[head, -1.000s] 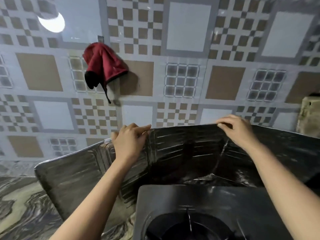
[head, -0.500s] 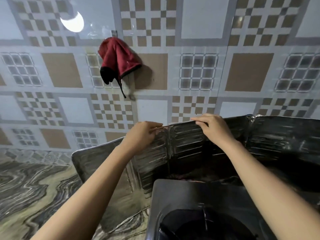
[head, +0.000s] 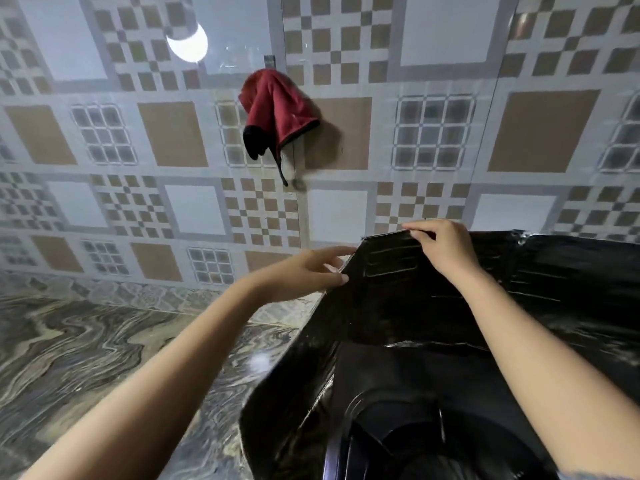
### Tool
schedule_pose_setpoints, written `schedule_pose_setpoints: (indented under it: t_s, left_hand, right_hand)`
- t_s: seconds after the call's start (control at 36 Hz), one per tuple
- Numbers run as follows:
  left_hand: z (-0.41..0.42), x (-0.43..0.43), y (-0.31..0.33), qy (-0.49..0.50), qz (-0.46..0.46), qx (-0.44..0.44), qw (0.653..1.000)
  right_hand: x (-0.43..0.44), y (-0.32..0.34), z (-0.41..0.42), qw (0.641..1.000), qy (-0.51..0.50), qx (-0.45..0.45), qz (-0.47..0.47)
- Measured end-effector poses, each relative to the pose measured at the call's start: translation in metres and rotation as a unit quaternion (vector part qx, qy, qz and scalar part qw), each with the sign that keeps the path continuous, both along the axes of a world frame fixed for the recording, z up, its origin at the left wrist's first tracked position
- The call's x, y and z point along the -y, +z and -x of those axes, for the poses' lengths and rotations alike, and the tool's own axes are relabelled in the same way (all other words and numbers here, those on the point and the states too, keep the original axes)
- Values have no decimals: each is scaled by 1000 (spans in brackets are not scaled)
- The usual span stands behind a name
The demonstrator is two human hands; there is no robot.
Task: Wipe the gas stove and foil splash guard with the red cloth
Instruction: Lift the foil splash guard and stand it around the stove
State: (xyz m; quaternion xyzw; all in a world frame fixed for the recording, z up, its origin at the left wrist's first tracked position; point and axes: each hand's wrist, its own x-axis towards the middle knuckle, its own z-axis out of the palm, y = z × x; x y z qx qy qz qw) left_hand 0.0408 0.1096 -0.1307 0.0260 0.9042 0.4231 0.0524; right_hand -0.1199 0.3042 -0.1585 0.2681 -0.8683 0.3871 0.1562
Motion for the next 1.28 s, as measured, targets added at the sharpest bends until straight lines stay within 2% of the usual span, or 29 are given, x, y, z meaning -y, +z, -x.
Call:
schedule_pose_setpoints:
  t_s: [0.11,0.19,0.25,0.31,0.39,0.47,0.56,0.64,0.75,0.89,0.94,1.06,1.17,1.28]
  left_hand:
    - [2,-11,-22,41,-137,-20,989]
    - [4,-16,-32,51,-191,-50,979]
    - [12,-19,-31,49,-265,-44,962]
    - [27,-24,-33,84,-343,-55,934]
    - [38,-29,-51,109,-500,-43,858]
    - [53,-29,-53,125,-559,-41,819]
    - [64,-31,-53,144,-565,-62,810]
    - [74,-29,-53,160,-598,-71,782]
    - [83,-29,-56,177,-579,-83,792]
    - [86,-24,-60,178,-602,-89,773]
    - [86,-21,-58,183,-594,-92,778]
    - [90,-18,-56,177,-552,-87,810]
    - [86,-21,-56,190,-542,-83,814]
    - [85,-22,-61,195,-550,-91,807]
  right_hand:
    - [1,-1,3,1000,4,2,7]
    - [1,-3,7,1000,9,3,14]
    - [3,-4,9,1000,12,8,21]
    - [5,-5,12,1000,14,14,24]
    - [11,-7,18,999,12,21,24]
    - [17,-8,25,999,13,20,34]
    - [25,-8,33,999,15,17,38]
    - [31,-7,42,999,8,-18,31]
    - [37,-15,48,996,4,-88,32]
    - [41,-30,48,989,-6,-136,54]
    - [44,-30,49,988,-6,-139,61]
    - [46,-29,53,987,-12,-142,72]
    - [46,-32,54,983,-5,-168,69]
    - [48,-33,54,975,-44,-210,62]
